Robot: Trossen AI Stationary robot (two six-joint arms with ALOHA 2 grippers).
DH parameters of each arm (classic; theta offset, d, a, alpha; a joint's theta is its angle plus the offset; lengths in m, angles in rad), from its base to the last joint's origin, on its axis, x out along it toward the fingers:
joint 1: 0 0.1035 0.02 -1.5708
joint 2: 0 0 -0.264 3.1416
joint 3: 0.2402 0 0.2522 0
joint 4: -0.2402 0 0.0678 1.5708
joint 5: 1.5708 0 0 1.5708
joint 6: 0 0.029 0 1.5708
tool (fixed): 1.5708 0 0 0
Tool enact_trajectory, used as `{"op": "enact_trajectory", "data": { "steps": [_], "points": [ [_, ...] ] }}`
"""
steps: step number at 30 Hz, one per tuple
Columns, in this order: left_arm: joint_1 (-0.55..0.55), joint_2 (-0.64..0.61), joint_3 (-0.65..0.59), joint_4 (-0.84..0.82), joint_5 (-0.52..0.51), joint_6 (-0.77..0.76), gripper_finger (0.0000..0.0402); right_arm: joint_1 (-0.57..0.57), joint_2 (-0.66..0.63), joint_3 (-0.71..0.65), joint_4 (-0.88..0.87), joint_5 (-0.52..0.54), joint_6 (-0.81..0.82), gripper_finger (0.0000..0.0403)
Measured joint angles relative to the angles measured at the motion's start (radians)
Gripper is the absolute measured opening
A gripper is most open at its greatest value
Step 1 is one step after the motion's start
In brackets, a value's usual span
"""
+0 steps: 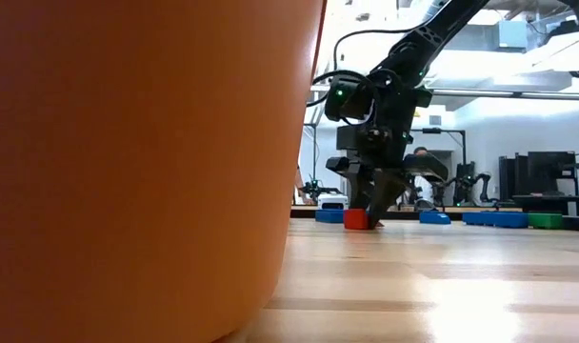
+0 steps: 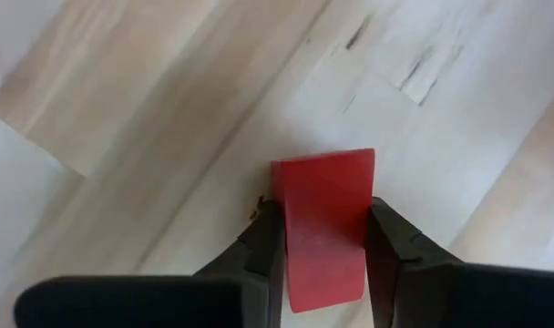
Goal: Sort blocks
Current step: Put the red block into the top orange bin
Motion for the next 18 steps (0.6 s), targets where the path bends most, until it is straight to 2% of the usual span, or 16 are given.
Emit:
{"op": "enact_trajectory", "data": {
  "steps": [10, 18],
  "points": [
    [0.0, 0.0, 0.0, 0.003, -0.002, 0.086, 0.0201, -0.024, 0.004, 0.083, -0.008, -0.067, 0.124, 0.0098],
    [0.0, 0.0, 0.0, 0.003, -0.036, 0.082, 0.0201, -0.081, -0.017, 0.198, -0.007, -0.121, 0.247, 0.0098]
  ]
}}
